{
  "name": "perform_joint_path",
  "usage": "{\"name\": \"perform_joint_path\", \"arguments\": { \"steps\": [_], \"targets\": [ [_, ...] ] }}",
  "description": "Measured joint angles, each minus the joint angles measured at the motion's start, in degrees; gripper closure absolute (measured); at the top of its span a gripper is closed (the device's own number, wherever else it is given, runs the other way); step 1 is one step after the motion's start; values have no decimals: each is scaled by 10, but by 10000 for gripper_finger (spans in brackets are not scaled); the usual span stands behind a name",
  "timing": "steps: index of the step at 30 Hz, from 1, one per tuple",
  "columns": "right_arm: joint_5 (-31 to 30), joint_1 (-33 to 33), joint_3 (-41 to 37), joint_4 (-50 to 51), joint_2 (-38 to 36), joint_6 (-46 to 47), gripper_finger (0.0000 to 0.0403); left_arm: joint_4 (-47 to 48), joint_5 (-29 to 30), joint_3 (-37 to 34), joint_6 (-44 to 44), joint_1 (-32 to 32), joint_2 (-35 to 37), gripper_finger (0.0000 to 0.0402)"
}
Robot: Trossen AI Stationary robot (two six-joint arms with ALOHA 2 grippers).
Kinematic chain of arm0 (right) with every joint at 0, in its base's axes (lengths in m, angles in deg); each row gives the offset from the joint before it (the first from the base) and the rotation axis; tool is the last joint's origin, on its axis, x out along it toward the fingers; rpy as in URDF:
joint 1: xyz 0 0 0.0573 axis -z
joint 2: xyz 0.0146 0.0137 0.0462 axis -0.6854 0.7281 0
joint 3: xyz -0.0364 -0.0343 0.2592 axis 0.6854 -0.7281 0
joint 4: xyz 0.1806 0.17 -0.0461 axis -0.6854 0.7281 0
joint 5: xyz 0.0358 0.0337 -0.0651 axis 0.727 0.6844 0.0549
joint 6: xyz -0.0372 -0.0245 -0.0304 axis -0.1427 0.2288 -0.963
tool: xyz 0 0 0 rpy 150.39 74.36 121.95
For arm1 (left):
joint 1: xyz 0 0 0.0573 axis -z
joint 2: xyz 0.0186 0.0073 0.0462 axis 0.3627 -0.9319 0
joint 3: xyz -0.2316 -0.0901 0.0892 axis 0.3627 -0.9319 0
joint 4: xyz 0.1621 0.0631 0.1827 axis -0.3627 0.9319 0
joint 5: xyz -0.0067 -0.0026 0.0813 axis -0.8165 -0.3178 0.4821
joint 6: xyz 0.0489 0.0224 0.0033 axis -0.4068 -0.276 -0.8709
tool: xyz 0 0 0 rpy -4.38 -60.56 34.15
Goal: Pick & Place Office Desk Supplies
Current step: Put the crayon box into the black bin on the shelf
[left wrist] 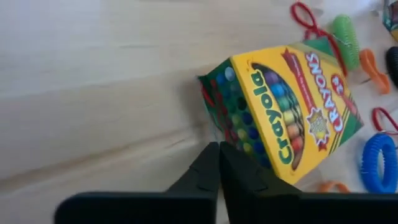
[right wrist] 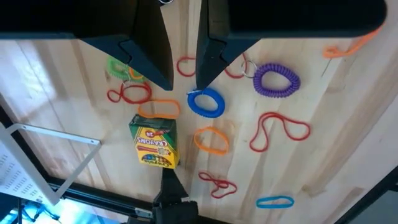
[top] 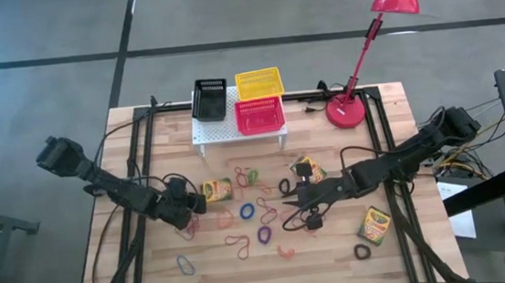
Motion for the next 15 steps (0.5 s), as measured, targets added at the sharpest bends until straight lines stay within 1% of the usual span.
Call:
{"name": "perform_joint_path", "arguments": {
  "steps": [4, 7, 15],
  "targets": [
    [0, 0, 0, 0, 0, 0, 339, 4, -1, 1, -6, 0, 5, 398],
    [0, 0, 0, 0, 0, 0, 339, 32, -5, 18, -30, 0, 28, 399],
    [-1, 0, 0, 0, 0, 0, 339, 207, -16, 118, -125, -3, 140, 400]
  ]
}}
